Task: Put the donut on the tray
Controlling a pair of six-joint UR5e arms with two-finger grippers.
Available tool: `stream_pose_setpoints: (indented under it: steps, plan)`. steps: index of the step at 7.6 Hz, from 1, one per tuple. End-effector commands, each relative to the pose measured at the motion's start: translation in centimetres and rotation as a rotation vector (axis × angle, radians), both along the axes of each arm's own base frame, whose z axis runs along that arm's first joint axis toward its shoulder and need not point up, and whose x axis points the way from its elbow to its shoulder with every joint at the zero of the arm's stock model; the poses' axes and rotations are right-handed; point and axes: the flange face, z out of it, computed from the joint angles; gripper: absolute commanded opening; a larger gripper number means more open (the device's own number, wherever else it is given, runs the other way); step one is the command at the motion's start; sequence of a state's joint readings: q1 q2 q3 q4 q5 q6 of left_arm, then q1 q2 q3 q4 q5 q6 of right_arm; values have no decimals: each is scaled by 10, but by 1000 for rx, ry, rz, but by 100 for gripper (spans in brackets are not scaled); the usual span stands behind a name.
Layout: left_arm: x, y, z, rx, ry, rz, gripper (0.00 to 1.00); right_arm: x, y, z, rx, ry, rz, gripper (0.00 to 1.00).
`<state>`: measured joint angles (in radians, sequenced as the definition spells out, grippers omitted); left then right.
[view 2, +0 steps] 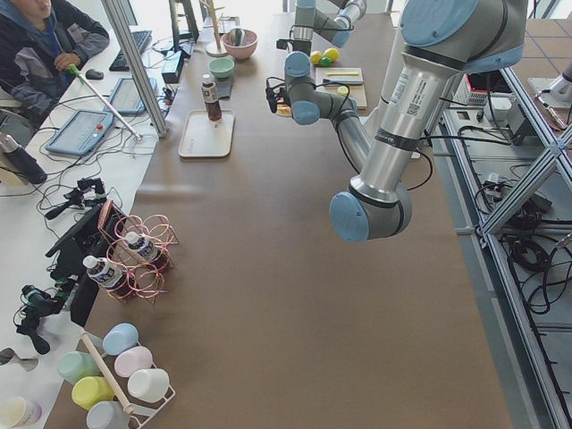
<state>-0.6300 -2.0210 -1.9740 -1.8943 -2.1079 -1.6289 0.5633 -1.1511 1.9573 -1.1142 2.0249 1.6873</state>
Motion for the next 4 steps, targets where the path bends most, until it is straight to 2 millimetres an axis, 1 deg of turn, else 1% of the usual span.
stream_pose_setpoints:
  steps: [1,2,3,4]
  plan:
    - [1,1,-3,5,11,7,0,0,0,-3,4,-6,-2,0]
    - [3,3,-2,9,13,10,0,0,0,-3,4,-6,-2,51]
    - [7,7,-2,9,12,18,0,0,1,-3,5,-8,0,100]
    - [9,8,-2,10,12,21,0,6,4,-6,10,-17,-5,100]
